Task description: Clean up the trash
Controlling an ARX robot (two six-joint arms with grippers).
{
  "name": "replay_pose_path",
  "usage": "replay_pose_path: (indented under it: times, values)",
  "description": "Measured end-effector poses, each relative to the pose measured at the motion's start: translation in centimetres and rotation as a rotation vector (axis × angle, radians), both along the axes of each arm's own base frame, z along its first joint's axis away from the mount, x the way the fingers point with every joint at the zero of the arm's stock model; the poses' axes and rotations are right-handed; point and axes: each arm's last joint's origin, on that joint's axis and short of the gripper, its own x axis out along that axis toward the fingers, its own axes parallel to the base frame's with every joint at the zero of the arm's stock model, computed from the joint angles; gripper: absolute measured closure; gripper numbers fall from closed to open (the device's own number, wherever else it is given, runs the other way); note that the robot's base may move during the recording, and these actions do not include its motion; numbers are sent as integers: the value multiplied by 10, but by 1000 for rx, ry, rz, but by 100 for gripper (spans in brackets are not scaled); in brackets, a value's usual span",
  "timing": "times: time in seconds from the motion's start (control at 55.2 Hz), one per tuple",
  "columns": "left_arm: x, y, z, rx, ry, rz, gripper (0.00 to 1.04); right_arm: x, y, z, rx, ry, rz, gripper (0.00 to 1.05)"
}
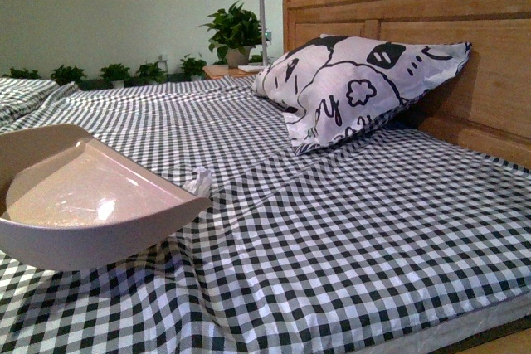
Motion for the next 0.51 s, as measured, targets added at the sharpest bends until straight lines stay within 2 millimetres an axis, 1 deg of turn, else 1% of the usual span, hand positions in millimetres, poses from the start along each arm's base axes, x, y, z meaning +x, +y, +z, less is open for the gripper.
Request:
replay_pose_path:
  times: [0.127,0.217,0.344,0.507]
  values:
    - [15,6,-11,7,20,-4,77,0,0,0,0,0,0,83]
    - [24,9,-14,-14,27,-21,77,0,0,0,0,0,0,83]
    - [31,12,-14,-29,37,-30,77,0,0,0,0,0,0,83]
    - [34,13,-18,-40,72,-34,77,0,0,0,0,0,0,83]
